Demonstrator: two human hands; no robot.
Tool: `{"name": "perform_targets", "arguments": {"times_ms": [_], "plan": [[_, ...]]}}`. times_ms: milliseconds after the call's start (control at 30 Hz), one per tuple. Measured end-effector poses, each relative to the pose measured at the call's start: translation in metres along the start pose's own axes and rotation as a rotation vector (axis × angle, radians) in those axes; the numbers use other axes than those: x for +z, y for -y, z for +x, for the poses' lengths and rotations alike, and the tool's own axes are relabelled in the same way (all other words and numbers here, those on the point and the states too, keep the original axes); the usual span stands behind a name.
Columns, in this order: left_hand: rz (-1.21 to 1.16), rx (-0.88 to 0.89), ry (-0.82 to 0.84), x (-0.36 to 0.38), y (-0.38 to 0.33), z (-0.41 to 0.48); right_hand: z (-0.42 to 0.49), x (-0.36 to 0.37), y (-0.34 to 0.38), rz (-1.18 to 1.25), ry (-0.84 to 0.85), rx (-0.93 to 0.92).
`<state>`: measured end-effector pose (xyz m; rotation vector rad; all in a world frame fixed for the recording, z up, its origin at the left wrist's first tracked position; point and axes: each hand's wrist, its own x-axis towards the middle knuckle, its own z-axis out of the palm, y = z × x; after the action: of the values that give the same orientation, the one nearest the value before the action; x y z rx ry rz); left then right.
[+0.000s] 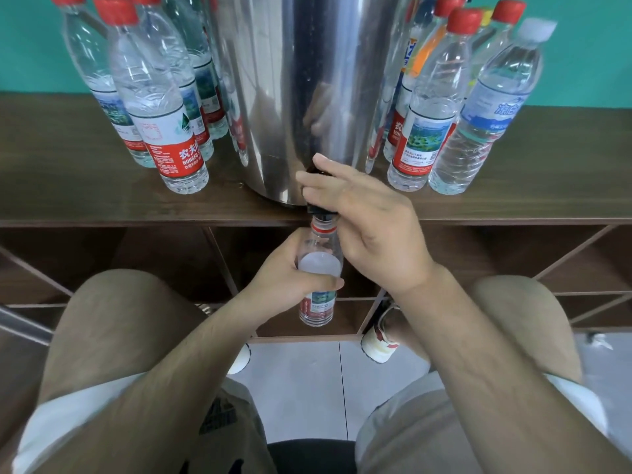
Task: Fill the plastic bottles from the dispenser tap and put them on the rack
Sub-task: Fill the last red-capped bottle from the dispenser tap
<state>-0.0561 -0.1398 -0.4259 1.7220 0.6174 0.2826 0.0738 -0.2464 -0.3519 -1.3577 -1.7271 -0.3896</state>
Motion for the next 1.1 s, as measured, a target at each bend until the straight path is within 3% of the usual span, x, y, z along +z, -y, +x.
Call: {"name": "perform_targets", "arguments": {"times_ms": [133, 267, 367, 467, 1100], "plan": [[-0.009, 0.027, 0.015, 0.001, -0.002, -0.003, -0.009, 0.0, 0.003, 0.023, -0.033, -0.025], [-0.016, -0.004, 0.014, 0.0, 0.0, -0.002, -0.022, -0.005, -0.005, 0.173, -0.173, 0.244], [-0.018, -0.015, 0.005, 0.001, 0.001, -0.001, -0.028, -0.002, -0.014, 0.276, -0.021, 0.511], [-0.035, -0.012, 0.004, 0.002, 0.003, 0.0, -0.03, 0.004, -0.019, 0.32, 0.157, 0.639], [0.0, -0.031, 0.005, 0.004, 0.005, 0.002, -0.012, 0.006, -0.021, 0.378, 0.286, 0.714]]}}
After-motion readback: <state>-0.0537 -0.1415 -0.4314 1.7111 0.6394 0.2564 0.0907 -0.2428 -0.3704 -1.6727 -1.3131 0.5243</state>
